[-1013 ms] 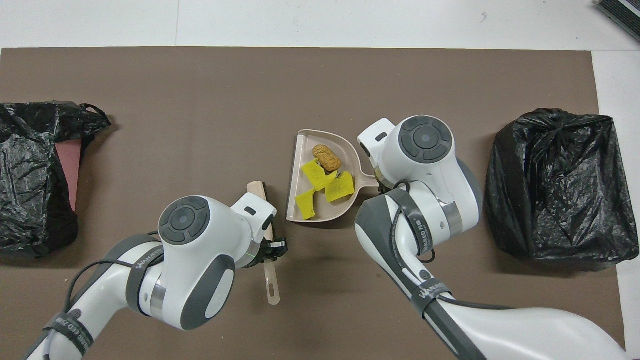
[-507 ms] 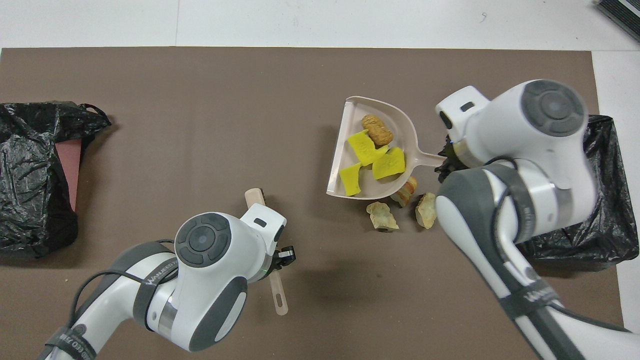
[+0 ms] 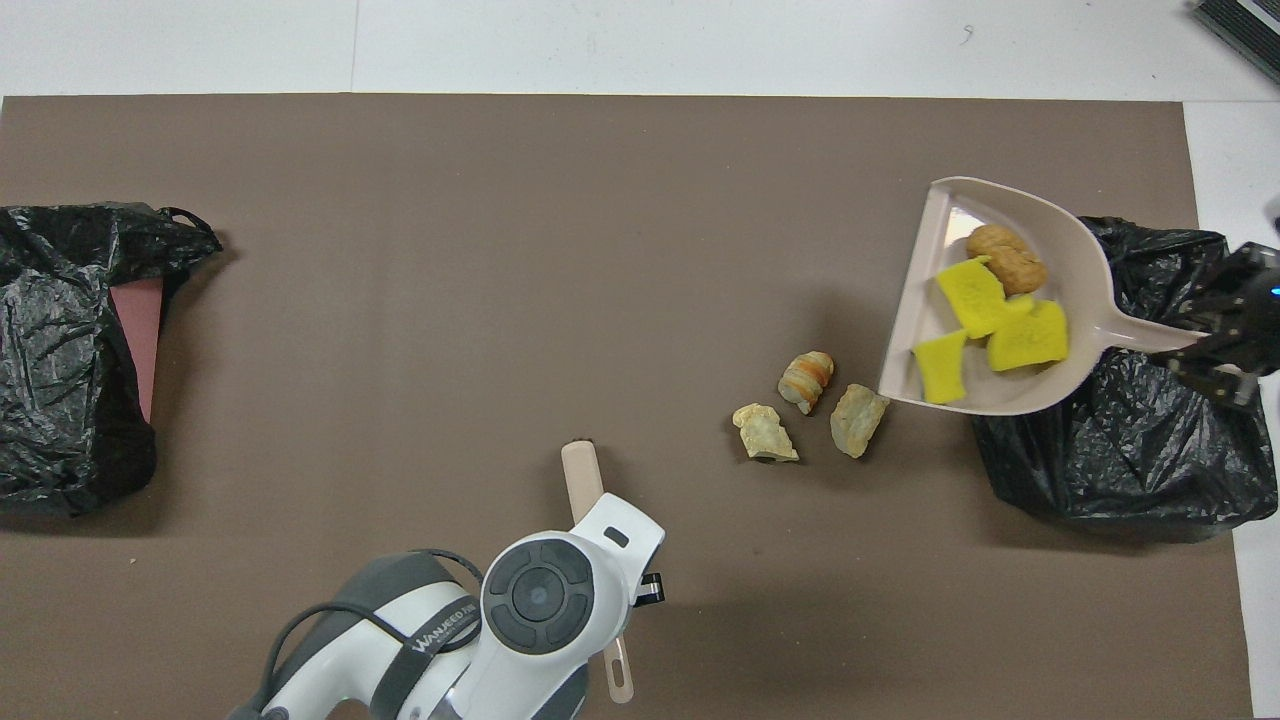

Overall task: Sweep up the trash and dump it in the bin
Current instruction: 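Carry the dustpan to the black bag with the right gripper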

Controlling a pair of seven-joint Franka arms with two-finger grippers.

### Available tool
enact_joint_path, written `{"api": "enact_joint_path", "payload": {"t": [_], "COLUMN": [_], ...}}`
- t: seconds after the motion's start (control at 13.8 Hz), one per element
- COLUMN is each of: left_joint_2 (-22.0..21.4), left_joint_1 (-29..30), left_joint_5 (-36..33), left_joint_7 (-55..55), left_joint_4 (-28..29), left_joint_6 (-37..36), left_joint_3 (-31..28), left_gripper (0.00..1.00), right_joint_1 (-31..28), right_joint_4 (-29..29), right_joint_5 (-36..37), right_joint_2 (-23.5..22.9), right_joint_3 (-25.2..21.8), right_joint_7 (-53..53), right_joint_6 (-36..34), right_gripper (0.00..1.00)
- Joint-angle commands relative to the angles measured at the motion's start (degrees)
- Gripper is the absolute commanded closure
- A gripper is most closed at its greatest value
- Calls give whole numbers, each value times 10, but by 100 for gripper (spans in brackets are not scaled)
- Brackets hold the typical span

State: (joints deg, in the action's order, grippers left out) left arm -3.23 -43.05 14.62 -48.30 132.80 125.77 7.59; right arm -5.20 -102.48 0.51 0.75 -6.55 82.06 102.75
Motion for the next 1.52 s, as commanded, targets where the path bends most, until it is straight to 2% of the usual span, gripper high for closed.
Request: {"api": "enact_joint_path", "payload": {"t": [0.0,0.14,0.22,0.29,0.36,0.43,0.58,0.87,1.09,1.3,1.45], "left_joint_2": [2,6,8,8,9,12,19,20,33,43,42], "left_joint_1": [-12,-10,-11,-11,-5,-3,22,107,179,248,290], "left_joint_5": [-6,-4,-2,-1,-1,-1,-3,-11,-22,-23,-32], "left_joint_7": [-9,1,-3,-1,3,3,8,95,163,236,281], "left_joint_4": [18,23,21,20,20,15,-5,-49,-123,-189,-226], "left_joint_6": [32,47,49,46,44,42,39,28,-4,-49,-88], "left_joint_3": [-7,-7,-8,-8,-9,-10,-13,-14,-14,-15,-15], "left_gripper": [100,100,96,62,19,0,0,0,0,0,0], "right_joint_1": [-82,-115,-122,-122,-122,-117,-108,-77,-47,-35,3], "right_joint_4": [4,4,4,0,-3,-9,-18,-45,-46,-47,-49], "right_joint_5": [17,100,144,182,226,265,316,419,506,537,570], "right_joint_2": [3,5,4,4,3,5,5,2,4,6,14], "right_joint_3": [6,5,5,5,5,5,8,9,10,10,11], "right_joint_7": [91,146,167,184,191,195,200,174,148,102,26], "right_joint_6": [-6,15,34,44,58,66,82,106,93,79,21], "right_gripper": [100,100,100,100,100,100,100,100,100,100,100]}}
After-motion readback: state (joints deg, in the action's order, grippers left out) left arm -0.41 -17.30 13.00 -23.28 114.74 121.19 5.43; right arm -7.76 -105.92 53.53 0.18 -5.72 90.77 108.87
